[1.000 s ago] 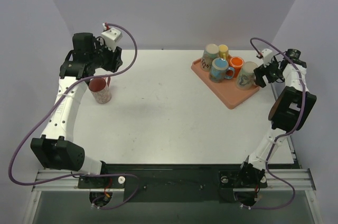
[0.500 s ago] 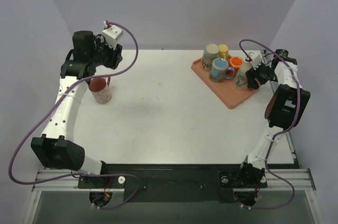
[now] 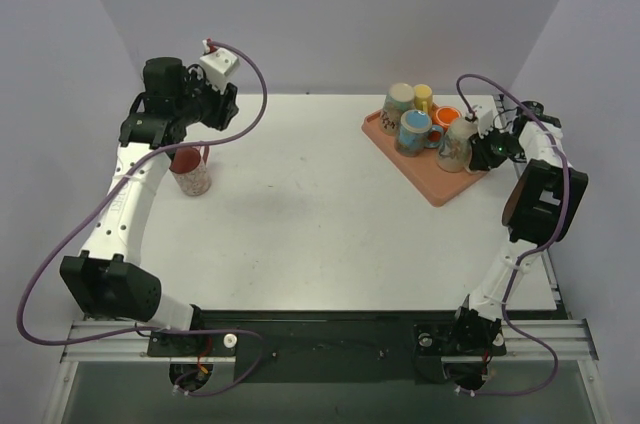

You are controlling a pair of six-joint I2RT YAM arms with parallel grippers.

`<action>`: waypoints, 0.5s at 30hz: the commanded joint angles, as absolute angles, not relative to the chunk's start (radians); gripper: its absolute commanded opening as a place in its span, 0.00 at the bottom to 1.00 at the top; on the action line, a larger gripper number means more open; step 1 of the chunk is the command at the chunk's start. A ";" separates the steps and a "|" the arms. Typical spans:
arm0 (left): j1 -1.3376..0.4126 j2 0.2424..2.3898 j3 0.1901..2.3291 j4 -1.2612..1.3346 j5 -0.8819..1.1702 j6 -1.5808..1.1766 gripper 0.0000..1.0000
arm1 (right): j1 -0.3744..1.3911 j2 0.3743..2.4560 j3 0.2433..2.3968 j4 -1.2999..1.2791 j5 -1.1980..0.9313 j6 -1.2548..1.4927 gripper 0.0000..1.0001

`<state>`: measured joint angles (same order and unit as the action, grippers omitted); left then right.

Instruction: Turn the mug right side up

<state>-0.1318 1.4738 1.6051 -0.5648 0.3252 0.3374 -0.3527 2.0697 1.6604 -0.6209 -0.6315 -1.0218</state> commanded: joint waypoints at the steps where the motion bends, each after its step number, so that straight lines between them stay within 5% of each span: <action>1: -0.149 1.451 1.628 -0.525 0.377 0.351 0.54 | -0.359 1.984 1.651 -0.608 -0.663 -0.860 0.00; 15: -0.349 1.223 1.214 -0.207 0.522 0.502 0.54 | -0.353 1.827 1.599 -0.474 -0.658 0.073 0.00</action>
<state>-0.2684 1.3071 1.3148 -0.3790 0.4774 0.4294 -0.3523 1.9484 1.6390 -0.5476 -0.6289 -0.2859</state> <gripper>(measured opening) 0.538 0.176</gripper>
